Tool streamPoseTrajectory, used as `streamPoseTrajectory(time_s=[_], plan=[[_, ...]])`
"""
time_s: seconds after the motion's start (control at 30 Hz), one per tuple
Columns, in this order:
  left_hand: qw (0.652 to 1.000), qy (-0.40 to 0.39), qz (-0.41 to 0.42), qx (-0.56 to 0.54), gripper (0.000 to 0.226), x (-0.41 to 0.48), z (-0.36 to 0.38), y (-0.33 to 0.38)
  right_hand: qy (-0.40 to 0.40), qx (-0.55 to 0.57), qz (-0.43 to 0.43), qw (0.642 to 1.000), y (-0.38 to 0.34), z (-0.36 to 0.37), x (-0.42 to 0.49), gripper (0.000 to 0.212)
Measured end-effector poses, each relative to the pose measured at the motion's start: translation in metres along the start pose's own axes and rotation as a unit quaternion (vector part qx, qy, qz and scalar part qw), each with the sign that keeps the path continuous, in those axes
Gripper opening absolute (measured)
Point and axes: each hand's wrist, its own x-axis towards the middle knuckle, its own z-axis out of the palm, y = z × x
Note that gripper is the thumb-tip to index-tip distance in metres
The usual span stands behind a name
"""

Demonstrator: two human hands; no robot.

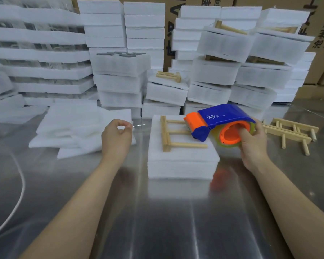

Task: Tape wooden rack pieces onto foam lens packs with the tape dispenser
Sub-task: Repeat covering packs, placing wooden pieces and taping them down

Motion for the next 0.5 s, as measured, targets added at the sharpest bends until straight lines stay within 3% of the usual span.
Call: streamPoseTrajectory(time_s=[0.3, 0.5], plan=[[0.993, -0.075, -0.036, 0.086, 0.006, -0.004, 0.015, -0.019, -0.019, -0.034, 0.056, 0.998, 0.005, -0.003, 0.0, 0.053], [0.976, -0.117, -0.026, 0.18, 0.012, -0.01, 0.021, -0.02, -0.023, -0.051, 0.071, 0.996, 0.002, -0.003, -0.001, 0.057]])
